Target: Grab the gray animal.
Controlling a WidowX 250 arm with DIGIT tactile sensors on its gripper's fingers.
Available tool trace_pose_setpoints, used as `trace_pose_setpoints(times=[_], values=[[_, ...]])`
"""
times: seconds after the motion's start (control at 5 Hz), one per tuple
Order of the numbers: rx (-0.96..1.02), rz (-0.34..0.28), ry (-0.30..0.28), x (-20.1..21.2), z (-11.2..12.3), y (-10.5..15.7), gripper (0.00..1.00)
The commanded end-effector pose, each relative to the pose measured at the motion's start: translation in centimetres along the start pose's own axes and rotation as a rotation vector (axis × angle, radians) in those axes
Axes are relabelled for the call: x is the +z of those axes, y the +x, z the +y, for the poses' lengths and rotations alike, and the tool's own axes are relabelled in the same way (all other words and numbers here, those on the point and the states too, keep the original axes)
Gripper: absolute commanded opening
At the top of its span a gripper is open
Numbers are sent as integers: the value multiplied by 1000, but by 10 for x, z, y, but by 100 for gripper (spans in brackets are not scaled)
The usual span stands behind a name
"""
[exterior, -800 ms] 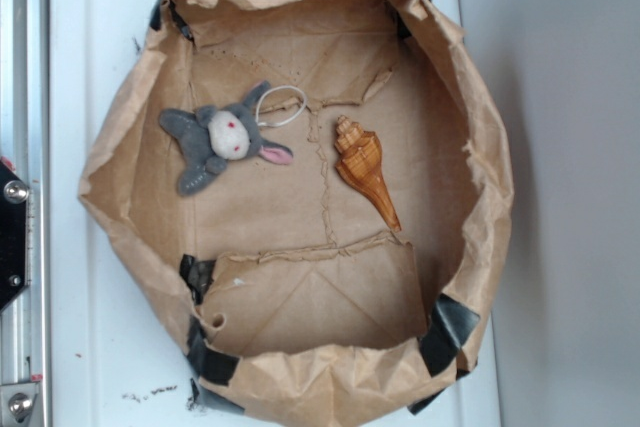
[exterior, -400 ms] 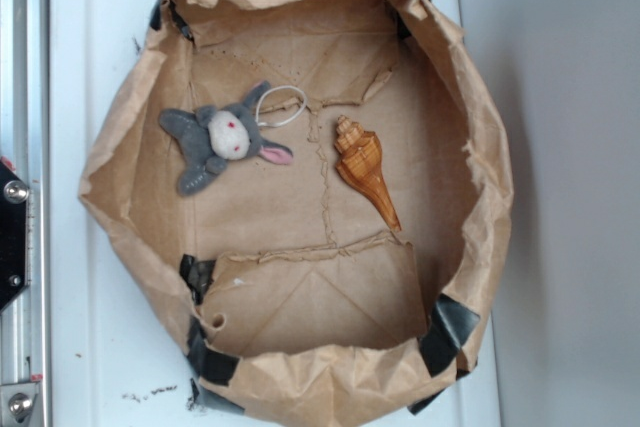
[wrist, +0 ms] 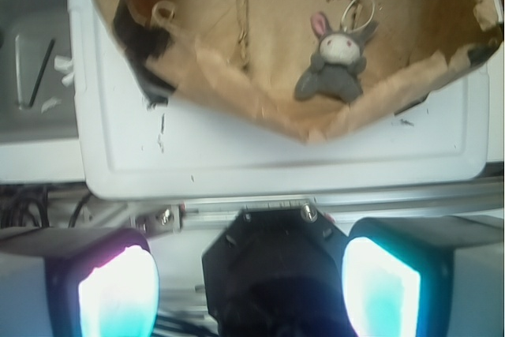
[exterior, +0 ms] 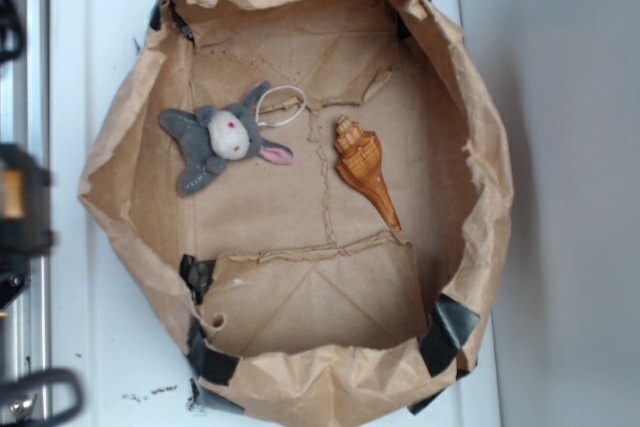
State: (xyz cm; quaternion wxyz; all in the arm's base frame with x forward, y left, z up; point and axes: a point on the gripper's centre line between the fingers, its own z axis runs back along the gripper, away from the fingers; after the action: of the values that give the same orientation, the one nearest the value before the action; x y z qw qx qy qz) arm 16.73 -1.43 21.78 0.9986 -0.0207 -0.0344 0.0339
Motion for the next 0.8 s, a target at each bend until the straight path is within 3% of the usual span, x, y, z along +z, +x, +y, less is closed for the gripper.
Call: trace_pose_setpoints(times=[0.0, 0.2, 0.4, 0.6], values=[[32, -54, 19, 3, -6, 49, 100], [-76, -141, 63, -15, 14, 69, 100], [-145, -171, 51, -35, 38, 83, 100], [-179, -178, 83, -64, 59, 98, 100]])
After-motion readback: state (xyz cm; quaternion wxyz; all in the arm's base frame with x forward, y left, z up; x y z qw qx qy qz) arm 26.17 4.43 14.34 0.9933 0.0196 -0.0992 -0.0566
